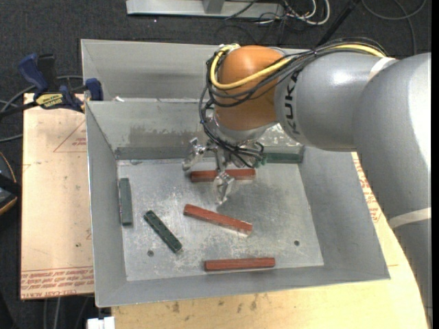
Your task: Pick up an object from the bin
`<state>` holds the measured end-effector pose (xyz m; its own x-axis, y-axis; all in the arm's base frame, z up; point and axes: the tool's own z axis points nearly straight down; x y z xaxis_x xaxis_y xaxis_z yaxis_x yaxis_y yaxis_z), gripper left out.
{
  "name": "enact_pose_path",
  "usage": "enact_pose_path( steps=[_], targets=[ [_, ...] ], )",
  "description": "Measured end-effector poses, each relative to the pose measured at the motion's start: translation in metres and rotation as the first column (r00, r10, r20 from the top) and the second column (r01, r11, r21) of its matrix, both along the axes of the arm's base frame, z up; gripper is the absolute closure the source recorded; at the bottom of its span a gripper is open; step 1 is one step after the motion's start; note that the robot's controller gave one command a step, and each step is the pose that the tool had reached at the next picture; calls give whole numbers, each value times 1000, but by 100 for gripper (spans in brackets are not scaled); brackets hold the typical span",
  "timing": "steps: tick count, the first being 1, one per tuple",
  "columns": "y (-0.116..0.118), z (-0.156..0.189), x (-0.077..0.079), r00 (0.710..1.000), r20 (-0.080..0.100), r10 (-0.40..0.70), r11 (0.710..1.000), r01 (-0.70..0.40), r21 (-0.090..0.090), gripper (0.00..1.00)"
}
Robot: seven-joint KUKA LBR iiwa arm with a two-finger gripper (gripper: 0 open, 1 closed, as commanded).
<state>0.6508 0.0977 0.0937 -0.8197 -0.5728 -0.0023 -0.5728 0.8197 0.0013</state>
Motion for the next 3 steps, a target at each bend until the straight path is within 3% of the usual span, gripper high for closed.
enact_pose_path(
  steps=[1,2,3],
  targets=[
    [-50,-14,7,1000,15,-16,1000,15,3,100],
    [-50,-14,7,1000,15,-15,1000,15,3,100],
    [-39,125,-14,999,3,-36,999,36,0,100]
  ],
)
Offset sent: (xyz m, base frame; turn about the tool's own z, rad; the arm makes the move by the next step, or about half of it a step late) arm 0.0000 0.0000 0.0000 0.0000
